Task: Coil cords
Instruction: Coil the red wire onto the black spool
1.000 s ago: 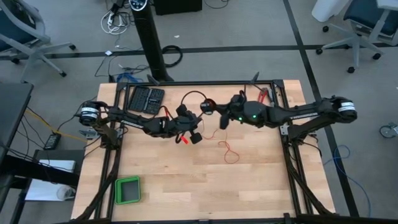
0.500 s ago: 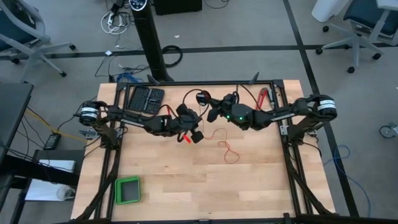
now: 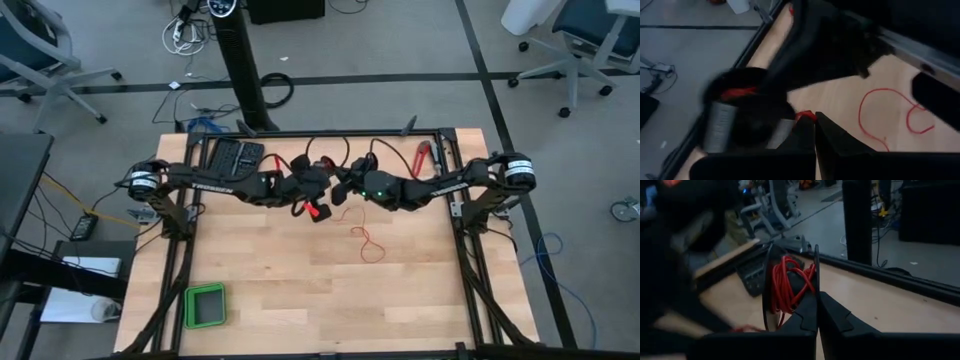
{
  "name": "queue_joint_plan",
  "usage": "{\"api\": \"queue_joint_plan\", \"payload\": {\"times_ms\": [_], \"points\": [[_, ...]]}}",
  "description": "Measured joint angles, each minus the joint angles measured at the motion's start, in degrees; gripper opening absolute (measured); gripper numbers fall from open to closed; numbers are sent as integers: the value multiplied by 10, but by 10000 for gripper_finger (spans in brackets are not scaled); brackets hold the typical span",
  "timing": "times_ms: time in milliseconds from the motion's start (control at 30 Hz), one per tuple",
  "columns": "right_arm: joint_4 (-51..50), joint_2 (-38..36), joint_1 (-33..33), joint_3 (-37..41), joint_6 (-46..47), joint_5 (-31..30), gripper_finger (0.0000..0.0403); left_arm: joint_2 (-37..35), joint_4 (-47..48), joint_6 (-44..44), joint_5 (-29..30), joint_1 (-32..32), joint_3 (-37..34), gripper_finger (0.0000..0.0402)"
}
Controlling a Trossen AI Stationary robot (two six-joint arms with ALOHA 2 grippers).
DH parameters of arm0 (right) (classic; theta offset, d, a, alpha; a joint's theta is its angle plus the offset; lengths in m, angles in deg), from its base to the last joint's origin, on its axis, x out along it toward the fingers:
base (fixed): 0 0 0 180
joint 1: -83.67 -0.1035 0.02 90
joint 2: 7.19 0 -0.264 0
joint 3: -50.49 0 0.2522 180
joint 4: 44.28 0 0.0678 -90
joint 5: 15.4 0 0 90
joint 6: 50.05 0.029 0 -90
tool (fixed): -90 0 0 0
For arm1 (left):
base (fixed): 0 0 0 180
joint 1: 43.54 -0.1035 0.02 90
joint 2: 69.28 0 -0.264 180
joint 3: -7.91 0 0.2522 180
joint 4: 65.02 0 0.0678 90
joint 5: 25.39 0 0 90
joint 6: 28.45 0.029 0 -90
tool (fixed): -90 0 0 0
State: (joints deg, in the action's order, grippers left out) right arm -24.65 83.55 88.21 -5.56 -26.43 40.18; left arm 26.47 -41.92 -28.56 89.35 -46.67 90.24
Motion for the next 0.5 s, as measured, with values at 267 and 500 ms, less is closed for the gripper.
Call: {"api": "queue_joint_plan", "payload": {"times_ms": [267, 500], "points": [[-26, -1, -14, 0, -23, 3, 0, 0, 67, 30, -6, -18, 28, 1], [-28, -1, -12, 0, -28, 11, 1, 3, 51, 1, -83, -25, 29, 1]]}}
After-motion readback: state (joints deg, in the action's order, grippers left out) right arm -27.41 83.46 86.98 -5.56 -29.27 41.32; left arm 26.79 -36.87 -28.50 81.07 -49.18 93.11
